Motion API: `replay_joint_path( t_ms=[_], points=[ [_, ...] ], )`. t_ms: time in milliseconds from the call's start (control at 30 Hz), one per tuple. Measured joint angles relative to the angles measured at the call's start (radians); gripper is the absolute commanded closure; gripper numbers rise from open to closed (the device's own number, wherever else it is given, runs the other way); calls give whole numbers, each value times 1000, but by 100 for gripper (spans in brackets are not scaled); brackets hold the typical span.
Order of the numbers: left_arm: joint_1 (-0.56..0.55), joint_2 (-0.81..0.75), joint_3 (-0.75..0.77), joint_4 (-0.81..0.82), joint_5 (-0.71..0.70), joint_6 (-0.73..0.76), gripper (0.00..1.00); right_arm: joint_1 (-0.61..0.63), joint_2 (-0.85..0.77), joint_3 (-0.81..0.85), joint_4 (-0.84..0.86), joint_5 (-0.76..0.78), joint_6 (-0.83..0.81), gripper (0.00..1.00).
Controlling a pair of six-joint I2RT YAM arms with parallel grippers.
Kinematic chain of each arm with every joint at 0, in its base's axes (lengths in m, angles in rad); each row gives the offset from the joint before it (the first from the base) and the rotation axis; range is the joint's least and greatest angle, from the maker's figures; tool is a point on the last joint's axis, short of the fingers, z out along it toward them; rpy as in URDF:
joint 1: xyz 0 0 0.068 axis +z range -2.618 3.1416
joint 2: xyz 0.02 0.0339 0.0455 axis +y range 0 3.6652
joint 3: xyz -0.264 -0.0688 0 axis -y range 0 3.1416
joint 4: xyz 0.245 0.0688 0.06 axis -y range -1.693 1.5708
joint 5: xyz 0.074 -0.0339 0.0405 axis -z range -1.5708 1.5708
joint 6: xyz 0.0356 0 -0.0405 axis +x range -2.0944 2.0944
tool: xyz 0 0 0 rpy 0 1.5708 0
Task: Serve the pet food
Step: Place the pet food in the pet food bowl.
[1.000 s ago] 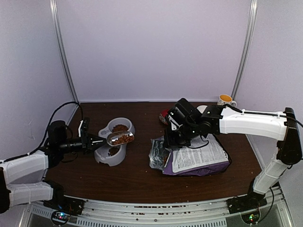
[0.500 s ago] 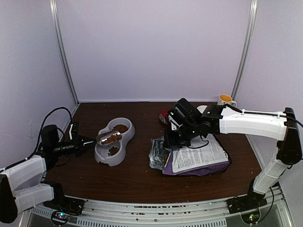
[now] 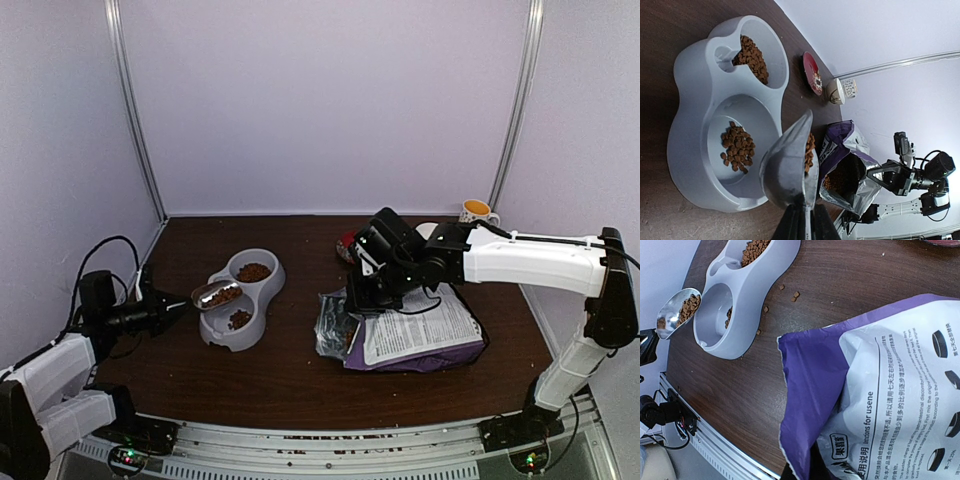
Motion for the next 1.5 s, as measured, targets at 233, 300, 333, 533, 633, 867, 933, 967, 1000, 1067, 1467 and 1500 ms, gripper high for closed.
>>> replay_joint_path(
  t_ms=[233,300,333,533,633,867,933,967,1000,1067,1467,1500],
  points=[
    [2,0,1,-89,-19,50,100,0,0,0,0,0,0,100],
    [2,0,2,-114,-29,65,100,0,0,0,0,0,0,100],
    [2,0,7,-135,-36,74,100,0,0,0,0,0,0,100],
    [2,-25,42,-200,-74,117,100,0,0,0,1,0,-1,100],
    [-4,-26,50,-227,-101,137,100,0,0,0,1,0,-2,100],
    [-38,-26,64,-298,-169,174,100,0,0,0,2,0,-4,100],
    [-53,-28,80,-330,-200,190,100,0,0,0,2,-1,-4,100],
    [-63,-31,88,-342,-211,196,100,0,0,0,2,-1,-4,100],
    [-74,-33,97,-352,-226,204,100,0,1,0,2,-1,-4,100],
    [-93,-36,115,-374,-252,217,100,0,3,0,3,-1,-4,100],
    [-145,-43,152,-467,-362,262,100,-1,7,0,7,-2,-4,100],
    [-148,-45,157,-472,-370,266,100,-1,7,0,7,-2,-4,100]
  ],
)
